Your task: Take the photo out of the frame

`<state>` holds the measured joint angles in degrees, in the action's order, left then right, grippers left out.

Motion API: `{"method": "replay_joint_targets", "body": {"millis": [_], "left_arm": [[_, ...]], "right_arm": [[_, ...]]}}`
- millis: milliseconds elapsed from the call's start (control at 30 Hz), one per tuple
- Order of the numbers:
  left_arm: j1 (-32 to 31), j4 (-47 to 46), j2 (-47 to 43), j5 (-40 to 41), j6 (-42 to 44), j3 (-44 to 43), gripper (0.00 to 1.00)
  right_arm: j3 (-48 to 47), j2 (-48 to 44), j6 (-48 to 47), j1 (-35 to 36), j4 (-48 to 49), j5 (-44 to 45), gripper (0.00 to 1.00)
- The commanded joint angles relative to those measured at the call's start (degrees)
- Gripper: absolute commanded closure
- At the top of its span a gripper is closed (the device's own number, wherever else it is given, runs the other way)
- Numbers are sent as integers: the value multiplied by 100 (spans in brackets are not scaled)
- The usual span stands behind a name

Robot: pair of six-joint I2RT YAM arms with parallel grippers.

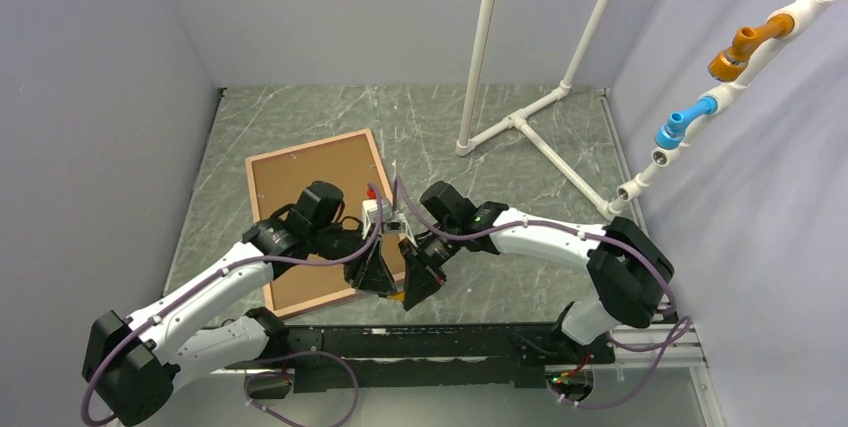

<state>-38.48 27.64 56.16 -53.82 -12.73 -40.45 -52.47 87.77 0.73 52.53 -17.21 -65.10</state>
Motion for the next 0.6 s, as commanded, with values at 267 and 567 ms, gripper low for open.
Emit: {"method": "replay_joint_targets", "body": {"millis": [267,567], "left_arm": [[-274,-122,-449,484,288,65,42],[-265,-146,-374,429,371,88,61]], "right_arm": [[92,-725,540,-93,815,476,100],[123,-893,642,-92,880,439,100]]}}
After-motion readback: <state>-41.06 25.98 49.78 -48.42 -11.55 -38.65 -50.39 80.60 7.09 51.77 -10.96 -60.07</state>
